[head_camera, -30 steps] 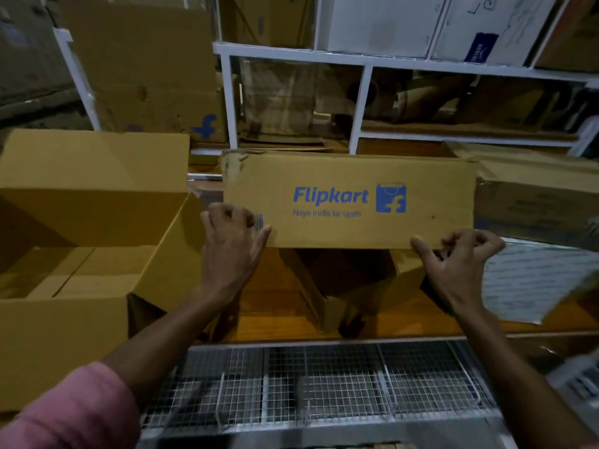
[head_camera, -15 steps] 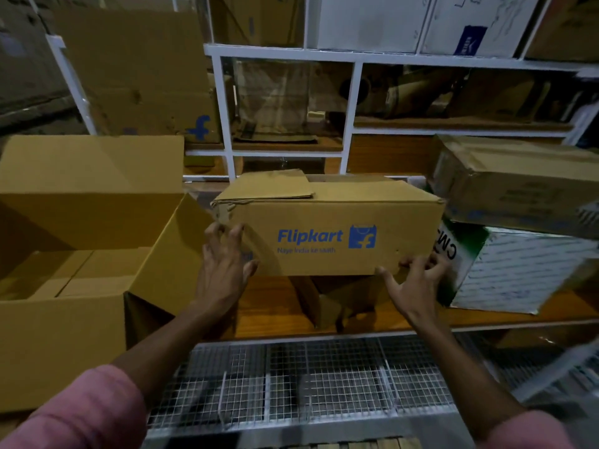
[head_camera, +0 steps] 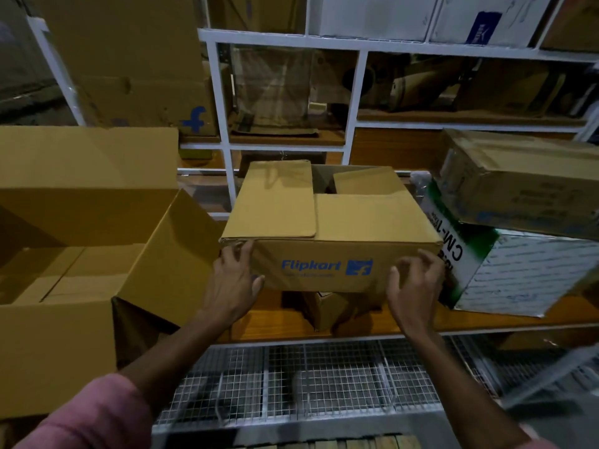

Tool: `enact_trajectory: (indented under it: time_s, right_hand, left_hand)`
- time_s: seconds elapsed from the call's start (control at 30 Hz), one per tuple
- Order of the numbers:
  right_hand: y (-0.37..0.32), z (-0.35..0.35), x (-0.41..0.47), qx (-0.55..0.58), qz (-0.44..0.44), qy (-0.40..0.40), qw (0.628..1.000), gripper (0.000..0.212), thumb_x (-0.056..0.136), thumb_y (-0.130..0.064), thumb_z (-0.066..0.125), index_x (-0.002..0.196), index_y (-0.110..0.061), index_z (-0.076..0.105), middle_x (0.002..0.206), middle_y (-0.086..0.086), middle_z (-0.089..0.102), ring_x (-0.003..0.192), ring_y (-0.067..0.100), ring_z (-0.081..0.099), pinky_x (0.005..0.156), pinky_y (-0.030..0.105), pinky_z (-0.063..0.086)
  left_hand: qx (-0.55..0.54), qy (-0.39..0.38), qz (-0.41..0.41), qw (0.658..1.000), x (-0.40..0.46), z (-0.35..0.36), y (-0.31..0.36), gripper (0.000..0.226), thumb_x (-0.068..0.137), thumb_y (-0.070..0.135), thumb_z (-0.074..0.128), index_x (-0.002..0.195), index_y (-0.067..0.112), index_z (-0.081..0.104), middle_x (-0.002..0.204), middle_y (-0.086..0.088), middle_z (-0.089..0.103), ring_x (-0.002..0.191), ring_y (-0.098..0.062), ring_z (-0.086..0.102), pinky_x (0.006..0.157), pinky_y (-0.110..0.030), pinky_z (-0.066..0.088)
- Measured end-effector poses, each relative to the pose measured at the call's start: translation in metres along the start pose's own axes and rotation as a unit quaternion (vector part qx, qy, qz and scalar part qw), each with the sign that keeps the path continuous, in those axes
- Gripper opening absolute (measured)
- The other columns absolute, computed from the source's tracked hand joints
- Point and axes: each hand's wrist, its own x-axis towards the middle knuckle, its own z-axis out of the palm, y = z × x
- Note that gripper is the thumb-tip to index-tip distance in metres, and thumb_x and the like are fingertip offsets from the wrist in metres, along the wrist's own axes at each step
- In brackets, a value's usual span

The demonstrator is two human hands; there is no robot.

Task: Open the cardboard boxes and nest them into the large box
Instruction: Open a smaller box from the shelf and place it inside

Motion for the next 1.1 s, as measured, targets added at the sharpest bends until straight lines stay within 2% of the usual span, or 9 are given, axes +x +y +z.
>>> enact_trajectory:
  time_s: [0.07, 0.2, 0.4, 0.6, 0.7, 0.83, 0.9, 1.0, 1.1]
  right_hand:
    - [-0.016, 0.000, 0.012, 0.008, -0.085, 0.003, 0.996, 0.012, 0.089, -0.010, 0.071, 0.098, -0.008, 0.064, 0.116, 0.015, 0.054, 0.112, 0.032, 0.052, 0.092, 0.045, 0.043]
    - [-0.051, 0.011, 0.042, -0.011, -0.167, -0.096, 0.981, 0.007, 0.094, -0.018, 0.067, 0.097, -0.012, 0.066, 0.098, 0.006, 0.061, 0.096, 0.028, 0.055, 0.083, 0.038, 0.040]
    - [-0.099, 0.036, 0.081, -0.018, -0.176, -0.303, 0.936, 0.024, 0.095, -0.011, 0.058, 0.116, -0.014, 0.070, 0.124, 0.008, 0.061, 0.117, 0.025, 0.053, 0.099, 0.036, 0.044]
    - [-0.109, 0.065, 0.109, 0.011, -0.173, -0.339, 0.925, 0.038, 0.088, 0.001, 0.055, 0.117, -0.015, 0.073, 0.132, 0.007, 0.066, 0.125, 0.027, 0.056, 0.103, 0.041, 0.046]
    - [-0.101, 0.074, 0.116, -0.020, -0.177, -0.367, 0.913, 0.042, 0.098, -0.016, 0.052, 0.135, -0.034, 0.062, 0.152, 0.001, 0.048, 0.138, 0.031, 0.040, 0.108, 0.049, 0.037]
    - [-0.098, 0.080, 0.113, -0.078, -0.210, -0.402, 0.888, 0.063, 0.105, -0.048, 0.039, 0.154, -0.058, 0.002, 0.161, 0.003, 0.024, 0.134, 0.035, 0.033, 0.105, 0.051, 0.028]
    - [-0.099, 0.081, 0.115, -0.105, -0.217, -0.409, 0.880, 0.056, 0.105, -0.052, 0.033, 0.154, -0.057, 0.008, 0.158, 0.004, 0.030, 0.134, 0.034, 0.033, 0.106, 0.052, 0.028]
    - [-0.098, 0.081, 0.115, -0.103, -0.216, -0.401, 0.884, 0.044, 0.105, -0.055, 0.029, 0.146, -0.048, 0.041, 0.153, 0.001, 0.038, 0.135, 0.030, 0.032, 0.107, 0.051, 0.027]
    - [-0.095, 0.082, 0.115, -0.095, -0.213, -0.398, 0.887, 0.047, 0.104, -0.055, 0.032, 0.146, -0.040, 0.046, 0.152, -0.003, 0.040, 0.136, 0.025, 0.031, 0.108, 0.051, 0.027]
  left_hand:
    - [0.068, 0.045, 0.012, 0.997, 0.004, -0.004, 0.005, 0.066, 0.087, 0.047, 0.070, 0.140, 0.018, 0.042, 0.120, -0.018, 0.052, 0.103, -0.037, 0.048, 0.077, -0.048, 0.049]
    - [0.092, 0.077, 0.113, 0.986, 0.015, -0.014, 0.032, 0.044, 0.092, 0.048, 0.062, 0.121, 0.016, 0.055, 0.111, -0.011, 0.054, 0.099, -0.030, 0.048, 0.079, -0.042, 0.046]
    - [0.023, 0.016, 0.268, 0.963, 0.022, -0.012, 0.070, 0.053, 0.098, 0.046, 0.053, 0.138, 0.011, 0.050, 0.136, -0.011, 0.051, 0.124, -0.027, 0.046, 0.106, -0.041, 0.043]
    - [-0.017, -0.006, 0.306, 0.952, 0.038, -0.006, 0.096, 0.064, 0.099, 0.043, 0.053, 0.148, 0.004, 0.040, 0.149, -0.017, 0.043, 0.135, -0.029, 0.040, 0.116, -0.042, 0.035]
    - [0.062, 0.018, 0.334, 0.940, 0.039, 0.002, 0.089, 0.064, 0.100, 0.049, 0.048, 0.147, 0.006, 0.041, 0.148, -0.015, 0.045, 0.134, -0.030, 0.041, 0.114, -0.044, 0.036]
    - [0.094, 0.046, 0.311, 0.945, 0.044, 0.001, 0.085, 0.060, 0.100, 0.057, 0.040, 0.139, 0.012, 0.051, 0.146, -0.011, 0.049, 0.140, -0.031, 0.039, 0.117, -0.050, 0.031]
    - [0.075, 0.016, 0.267, 0.961, 0.054, -0.010, 0.083, 0.062, 0.102, 0.059, 0.031, 0.145, 0.015, 0.044, 0.151, -0.009, 0.046, 0.138, -0.028, 0.043, 0.113, -0.047, 0.035]
    - [0.075, -0.011, 0.151, 0.986, 0.081, -0.029, 0.071, 0.064, 0.102, 0.061, 0.027, 0.150, 0.020, 0.035, 0.161, -0.009, 0.030, 0.133, -0.030, 0.048, 0.103, -0.045, 0.043]
    - [0.130, -0.016, 0.044, 0.990, 0.114, -0.038, 0.046, 0.065, 0.100, 0.062, 0.032, 0.152, 0.024, 0.033, 0.166, -0.008, 0.020, 0.153, -0.035, 0.014, 0.120, -0.065, 0.015]
